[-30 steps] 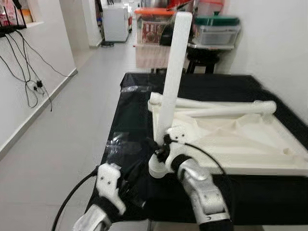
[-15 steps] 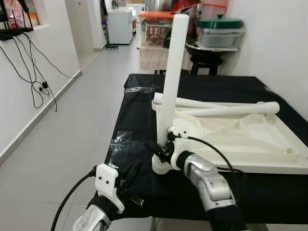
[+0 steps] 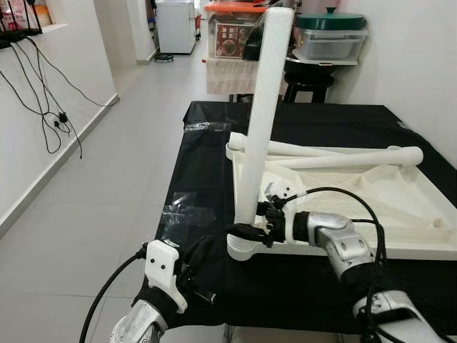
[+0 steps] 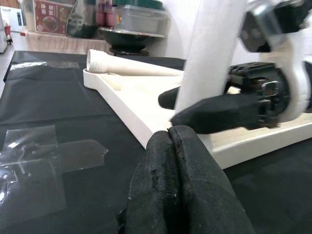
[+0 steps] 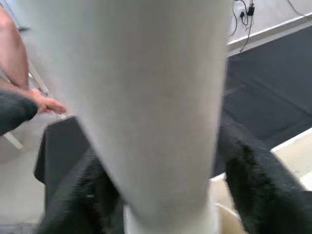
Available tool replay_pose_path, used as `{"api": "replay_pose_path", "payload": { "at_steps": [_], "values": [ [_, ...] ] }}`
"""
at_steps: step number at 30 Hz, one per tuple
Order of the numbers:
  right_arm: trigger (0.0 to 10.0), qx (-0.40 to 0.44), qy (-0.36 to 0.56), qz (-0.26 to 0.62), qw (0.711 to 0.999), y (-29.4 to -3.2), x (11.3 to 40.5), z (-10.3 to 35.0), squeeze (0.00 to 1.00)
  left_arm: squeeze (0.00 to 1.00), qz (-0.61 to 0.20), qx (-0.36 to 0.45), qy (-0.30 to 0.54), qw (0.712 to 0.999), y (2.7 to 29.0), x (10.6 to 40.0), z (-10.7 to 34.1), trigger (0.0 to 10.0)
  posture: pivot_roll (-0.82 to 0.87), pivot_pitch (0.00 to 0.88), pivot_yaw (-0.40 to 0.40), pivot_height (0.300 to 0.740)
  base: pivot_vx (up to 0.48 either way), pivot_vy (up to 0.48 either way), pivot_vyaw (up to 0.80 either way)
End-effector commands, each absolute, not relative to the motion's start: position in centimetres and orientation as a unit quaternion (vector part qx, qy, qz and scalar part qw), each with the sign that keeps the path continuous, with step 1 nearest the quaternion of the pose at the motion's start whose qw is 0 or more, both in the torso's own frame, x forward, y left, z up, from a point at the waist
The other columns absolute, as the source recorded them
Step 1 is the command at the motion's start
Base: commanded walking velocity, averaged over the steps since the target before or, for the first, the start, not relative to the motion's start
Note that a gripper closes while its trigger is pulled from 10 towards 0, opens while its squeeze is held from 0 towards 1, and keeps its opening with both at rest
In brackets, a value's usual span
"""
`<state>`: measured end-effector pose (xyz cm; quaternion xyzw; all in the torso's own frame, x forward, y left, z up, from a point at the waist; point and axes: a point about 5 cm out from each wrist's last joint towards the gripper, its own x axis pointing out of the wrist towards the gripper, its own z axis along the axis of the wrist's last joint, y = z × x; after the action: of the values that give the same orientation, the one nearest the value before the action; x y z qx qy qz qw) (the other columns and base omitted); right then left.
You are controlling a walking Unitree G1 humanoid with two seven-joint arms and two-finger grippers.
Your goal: Building children table
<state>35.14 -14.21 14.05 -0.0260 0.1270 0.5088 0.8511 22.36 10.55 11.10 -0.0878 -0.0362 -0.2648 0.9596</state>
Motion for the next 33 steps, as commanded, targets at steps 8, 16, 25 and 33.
{"api": "replay_pose_path", "payload": {
  "at_steps": [8, 16, 25, 33],
  "values": [
    [0.0, 0.004, 0.095, 0.541, 0.836, -15.7, 35.3, 15.4, 0.0, 0.0, -0.258, -0.086, -0.033, 0.962, 10.6, 22.3, 10.9, 10.0, 0.08, 0.0, -0.06, 0.74, 0.0, 0.0, 0.0],
    [0.0, 0.006, 0.104, 0.501, 0.859, -16.6, 33.9, 12.7, 0.0, 0.0, -0.259, -0.089, -0.034, 0.961, 10.6, 22.1, 11.0, 10.0, 0.06, 0.0, -0.057, 0.74, 0.0, 0.0, 0.0],
    [0.0, 0.013, 0.134, 0.189, 0.973, -10.6, 30.8, 10.1, 0.0, 0.0, -0.26, -0.088, -0.031, 0.961, 11.0, 22.0, 11.1, 10.0, 0.05, 0.0, -0.038, 0.74, 0.0, 0.0, 0.0],
    [10.0, 0.048, 0.118, 0.216, 0.968, -9.8, 32.0, 11.5, 0.15, 0.0, -0.256, -0.086, -0.033, 0.962, 11.1, 22.2, 11.1, 10.0, 0.05, 0.0, -0.042, 0.74, 0.0, 0.0, 0.0]
  ]
}}
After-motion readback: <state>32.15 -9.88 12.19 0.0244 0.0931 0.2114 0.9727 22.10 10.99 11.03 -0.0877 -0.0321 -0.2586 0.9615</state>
